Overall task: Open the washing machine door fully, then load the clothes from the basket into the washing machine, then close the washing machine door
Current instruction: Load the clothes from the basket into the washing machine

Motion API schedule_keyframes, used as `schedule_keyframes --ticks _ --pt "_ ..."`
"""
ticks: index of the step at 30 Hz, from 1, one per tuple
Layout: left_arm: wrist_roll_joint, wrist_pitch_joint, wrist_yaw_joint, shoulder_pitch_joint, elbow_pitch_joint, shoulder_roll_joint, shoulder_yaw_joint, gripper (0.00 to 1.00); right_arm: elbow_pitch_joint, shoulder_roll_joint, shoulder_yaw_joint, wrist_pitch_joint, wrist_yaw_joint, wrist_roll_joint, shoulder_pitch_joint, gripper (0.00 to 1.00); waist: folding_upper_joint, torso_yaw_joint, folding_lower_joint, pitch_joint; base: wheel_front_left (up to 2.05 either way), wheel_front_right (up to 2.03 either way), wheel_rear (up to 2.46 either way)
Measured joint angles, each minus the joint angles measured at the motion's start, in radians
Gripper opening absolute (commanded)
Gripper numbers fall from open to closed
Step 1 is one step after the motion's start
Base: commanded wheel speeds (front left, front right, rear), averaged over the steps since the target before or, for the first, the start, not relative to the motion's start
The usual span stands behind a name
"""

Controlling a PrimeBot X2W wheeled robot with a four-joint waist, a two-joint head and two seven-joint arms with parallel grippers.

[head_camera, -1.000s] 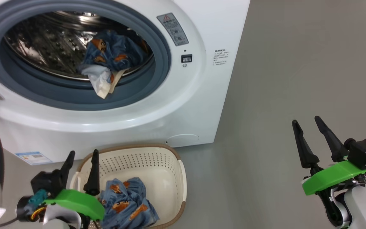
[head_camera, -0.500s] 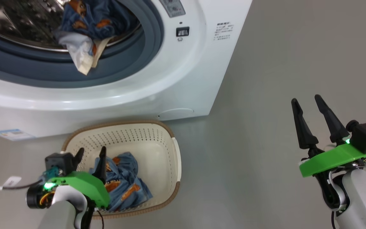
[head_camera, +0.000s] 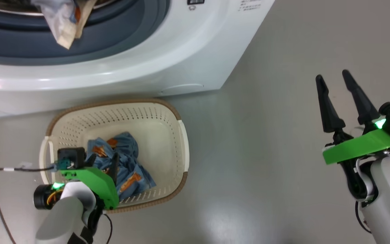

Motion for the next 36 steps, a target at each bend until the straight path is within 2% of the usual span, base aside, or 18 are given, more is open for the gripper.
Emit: schedule_keyframes --ticks 10,15,24,30,36 --pt "0.001 0.035 -0.001 -0.144 0.126 -0.009 -0.026 1.00 -0.035 -0.012 0.000 0.000 0.000 -0.008 -0.086 1.00 0.0000 -0.007 0.0000 0.140 0.00 0.00 0.00" --pt "0.019 0.060 0.014 -0.210 0.149 -0.003 -0.053 1.00 -0.050 -0.018 0.001 0.000 0.000 -0.009 -0.132 1.00 0.0000 -0.011 0.0000 0.218 0.00 0.00 0.00" --pt "0.020 0.098 0.057 -0.288 0.168 0.028 -0.054 1.00 -0.064 -0.011 0.006 0.000 0.000 -0.011 -0.179 1.00 0.0000 -0.027 0.0000 0.345 0.00 0.00 0.00" --pt "0.020 0.149 0.111 -0.318 0.172 0.049 -0.061 1.00 -0.071 -0.004 0.008 0.000 0.000 -0.011 -0.195 1.00 0.0000 -0.049 0.0000 0.407 0.00 0.00 0.00" --pt "0.028 0.198 0.144 -0.332 0.176 0.062 -0.081 1.00 -0.074 0.015 0.018 0.000 0.000 -0.011 -0.200 1.00 0.0000 -0.078 0.0000 0.449 0.00 0.00 0.00"
